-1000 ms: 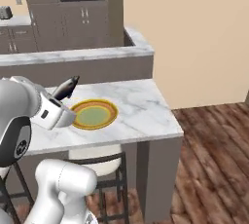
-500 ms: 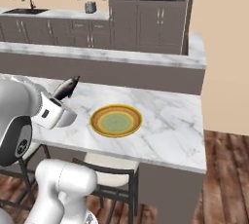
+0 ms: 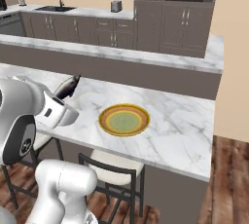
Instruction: Take the cheese, fish, and squash from the fridge and place them on the plate on the dining counter to create an appetizer plate.
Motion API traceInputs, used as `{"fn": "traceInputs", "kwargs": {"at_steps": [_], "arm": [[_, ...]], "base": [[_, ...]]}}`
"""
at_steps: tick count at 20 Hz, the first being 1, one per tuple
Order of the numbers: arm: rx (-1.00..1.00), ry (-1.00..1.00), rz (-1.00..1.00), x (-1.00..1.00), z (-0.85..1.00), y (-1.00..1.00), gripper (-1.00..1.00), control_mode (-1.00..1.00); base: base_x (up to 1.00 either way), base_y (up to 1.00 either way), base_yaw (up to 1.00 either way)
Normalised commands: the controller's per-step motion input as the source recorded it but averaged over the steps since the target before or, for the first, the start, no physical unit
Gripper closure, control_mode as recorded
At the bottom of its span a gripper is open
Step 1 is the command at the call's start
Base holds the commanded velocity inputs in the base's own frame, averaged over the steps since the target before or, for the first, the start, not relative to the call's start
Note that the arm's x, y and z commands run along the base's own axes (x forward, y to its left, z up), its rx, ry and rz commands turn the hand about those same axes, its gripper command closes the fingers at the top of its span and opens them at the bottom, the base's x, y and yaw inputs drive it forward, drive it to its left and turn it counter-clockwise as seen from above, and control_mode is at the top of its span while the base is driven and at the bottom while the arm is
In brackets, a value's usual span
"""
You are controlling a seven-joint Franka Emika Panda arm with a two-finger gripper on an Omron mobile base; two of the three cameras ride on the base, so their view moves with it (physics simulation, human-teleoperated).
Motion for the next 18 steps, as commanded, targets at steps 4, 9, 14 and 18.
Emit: {"fn": "traceInputs", "kwargs": {"at_steps": [4,9,14,18], "arm": [[0.00,0.10,0.00,0.86,-0.12,-0.21,1.00,-1.00],[0.00,0.28,0.00,0.87,-0.10,-0.24,1.00,-1.00],[0.00,0.28,0.00,0.52,-0.34,-0.21,1.00,-1.00],[0.00,0.25,0.00,0.49,-0.68,-0.07,1.00,-1.00]], "base": [[0.00,0.00,0.00],[0.00,0.00,0.00],[0.00,0.00,0.00],[0.00,0.00,0.00]]}}
